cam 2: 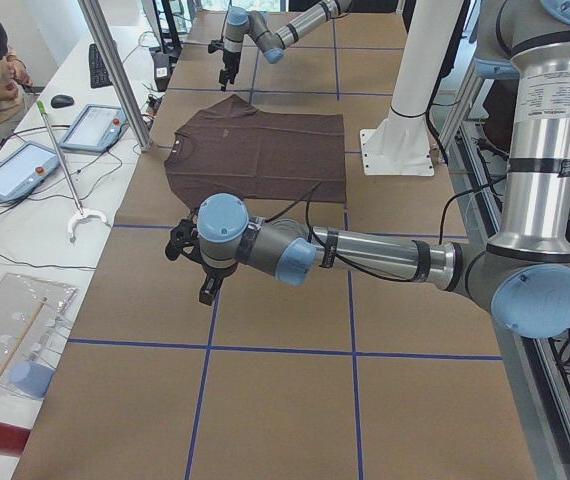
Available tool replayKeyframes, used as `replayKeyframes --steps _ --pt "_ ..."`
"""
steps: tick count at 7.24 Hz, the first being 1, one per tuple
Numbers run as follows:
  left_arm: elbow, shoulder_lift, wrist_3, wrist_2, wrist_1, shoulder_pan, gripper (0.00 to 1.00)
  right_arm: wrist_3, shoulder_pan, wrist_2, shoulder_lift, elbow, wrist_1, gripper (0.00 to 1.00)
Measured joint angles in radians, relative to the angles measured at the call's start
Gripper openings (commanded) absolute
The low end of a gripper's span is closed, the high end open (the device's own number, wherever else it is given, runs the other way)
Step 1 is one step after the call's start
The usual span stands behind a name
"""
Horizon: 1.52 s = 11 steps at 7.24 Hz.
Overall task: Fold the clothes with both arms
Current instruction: 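Move the right gripper to the sleeve nearest it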
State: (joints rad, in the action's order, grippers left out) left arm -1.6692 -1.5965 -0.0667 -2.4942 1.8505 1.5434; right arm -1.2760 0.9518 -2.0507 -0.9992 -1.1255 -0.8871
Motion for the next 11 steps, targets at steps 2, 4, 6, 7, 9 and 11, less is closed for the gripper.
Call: replayKeyframes --steps 2,4,6,7,9,11 --pt "-0.001 -0.004 -0.040 -0.010 0.001 0.000 1.00 -0.010 -0.015 0.002 -0.007 0.003 0.002 0.45" --pt "0.001 -0.004 -0.063 -0.045 0.001 0.000 1.00 -0.015 -0.025 -0.003 -0.014 0.000 0.001 0.00" --pt "0.002 -0.003 -0.069 -0.067 0.001 0.000 1.00 -0.021 -0.029 -0.006 -0.019 0.003 0.001 0.00" --pt "0.002 -0.002 -0.069 -0.078 0.001 0.000 1.00 -0.022 -0.030 -0.012 -0.019 0.002 0.001 0.00" --pt "0.001 0.002 -0.070 -0.087 0.001 0.001 1.00 -0.034 -0.032 -0.059 -0.010 -0.021 -0.016 0.00" --pt "0.000 0.004 -0.071 -0.103 0.001 0.001 1.00 -0.040 -0.036 -0.081 0.014 -0.054 -0.068 0.00"
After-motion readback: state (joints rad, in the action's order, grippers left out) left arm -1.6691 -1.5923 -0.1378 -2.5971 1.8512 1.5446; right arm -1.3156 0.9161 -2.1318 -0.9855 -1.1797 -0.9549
